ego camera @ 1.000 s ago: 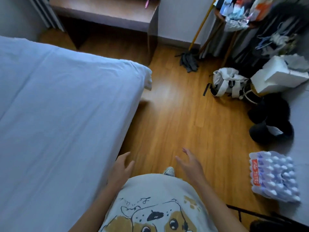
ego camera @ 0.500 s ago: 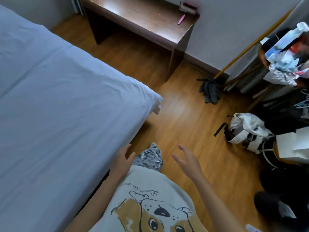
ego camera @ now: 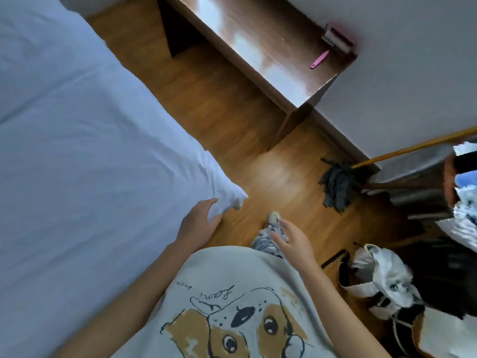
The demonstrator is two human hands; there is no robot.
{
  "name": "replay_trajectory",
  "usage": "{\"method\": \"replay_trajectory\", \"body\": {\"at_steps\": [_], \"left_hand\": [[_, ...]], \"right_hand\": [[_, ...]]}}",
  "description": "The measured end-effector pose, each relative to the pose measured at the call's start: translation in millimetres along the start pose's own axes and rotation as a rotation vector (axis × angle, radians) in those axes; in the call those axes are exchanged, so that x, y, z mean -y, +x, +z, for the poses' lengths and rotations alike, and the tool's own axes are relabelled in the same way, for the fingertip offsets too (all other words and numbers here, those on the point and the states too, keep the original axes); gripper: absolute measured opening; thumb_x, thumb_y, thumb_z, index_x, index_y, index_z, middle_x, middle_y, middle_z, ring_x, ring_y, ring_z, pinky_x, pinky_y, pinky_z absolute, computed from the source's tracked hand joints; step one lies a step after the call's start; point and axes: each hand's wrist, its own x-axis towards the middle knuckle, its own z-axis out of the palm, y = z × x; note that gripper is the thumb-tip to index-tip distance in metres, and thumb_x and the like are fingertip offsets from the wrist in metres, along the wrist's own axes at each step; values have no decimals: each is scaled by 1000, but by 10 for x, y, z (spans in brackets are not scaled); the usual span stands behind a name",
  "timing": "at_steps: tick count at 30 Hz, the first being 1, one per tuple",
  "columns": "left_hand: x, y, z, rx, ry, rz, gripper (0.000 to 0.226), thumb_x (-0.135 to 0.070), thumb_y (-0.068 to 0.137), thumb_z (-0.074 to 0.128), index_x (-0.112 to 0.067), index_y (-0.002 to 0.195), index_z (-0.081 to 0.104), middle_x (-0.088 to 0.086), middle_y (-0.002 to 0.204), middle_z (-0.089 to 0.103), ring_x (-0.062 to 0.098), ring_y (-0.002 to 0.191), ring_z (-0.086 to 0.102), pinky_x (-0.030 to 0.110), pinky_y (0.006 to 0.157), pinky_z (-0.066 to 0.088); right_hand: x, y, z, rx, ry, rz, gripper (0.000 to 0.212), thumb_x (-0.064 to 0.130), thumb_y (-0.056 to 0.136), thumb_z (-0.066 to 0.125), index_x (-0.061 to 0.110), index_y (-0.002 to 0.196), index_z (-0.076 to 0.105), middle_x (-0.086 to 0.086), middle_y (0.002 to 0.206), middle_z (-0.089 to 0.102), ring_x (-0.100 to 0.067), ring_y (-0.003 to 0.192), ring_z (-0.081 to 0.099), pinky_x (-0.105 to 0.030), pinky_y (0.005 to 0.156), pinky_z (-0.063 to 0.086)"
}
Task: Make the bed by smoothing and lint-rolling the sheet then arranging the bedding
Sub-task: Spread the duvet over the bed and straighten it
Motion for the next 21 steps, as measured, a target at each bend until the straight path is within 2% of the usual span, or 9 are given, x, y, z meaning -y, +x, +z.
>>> {"method": "replay_trajectory", "body": {"at_steps": [6, 9, 12, 16, 18, 21], "left_hand": [[-117, 564, 431, -159, -92, -386, 47, -29, 96, 56, -17, 141, 47, 3, 143, 48, 21, 130, 45, 33, 103, 36], [-326, 754, 714, -246, -192, -593, 45, -24, 95, 59, -14, 138, 50, 7, 139, 51, 24, 130, 46, 33, 103, 36], [-487, 988, 956, -277, -228, -695, 44, -21, 93, 60, -13, 136, 53, 6, 138, 51, 23, 131, 44, 32, 104, 36], [-348, 1474, 1087, -211, -192, -777, 47, -30, 98, 51, -17, 143, 43, 0, 146, 42, 18, 136, 36, 33, 106, 37], [-105, 1777, 1128, -185, -186, -840, 48, -32, 100, 47, -19, 146, 39, -1, 148, 39, 18, 138, 35, 35, 106, 39], [372, 2244, 1268, -125, -121, -826, 49, -27, 100, 45, -17, 147, 36, 5, 151, 33, 22, 139, 31, 36, 107, 35]], "right_hand": [[262, 1582, -509, 292, -231, -250, 55, 45, 93, 56, 21, 141, 46, 5, 142, 49, -12, 131, 43, -32, 106, 37], [367, 2278, -749, 411, -388, -355, 53, 44, 94, 56, 21, 140, 46, 5, 139, 52, -14, 128, 46, -31, 102, 39], [450, 2922, -815, 481, -527, -441, 50, 43, 95, 54, 20, 139, 46, 1, 139, 52, -18, 127, 46, -32, 98, 41], [615, 3620, -497, 566, -628, -501, 54, 42, 96, 51, 19, 144, 39, -1, 145, 46, -20, 133, 40, -35, 98, 43], [711, 3895, -154, 597, -658, -539, 54, 40, 97, 51, 19, 145, 37, -2, 147, 44, -22, 133, 39, -36, 98, 43], [812, 4191, 516, 613, -688, -625, 56, 37, 97, 50, 20, 147, 33, -5, 150, 38, -25, 135, 36, -38, 100, 41]]}}
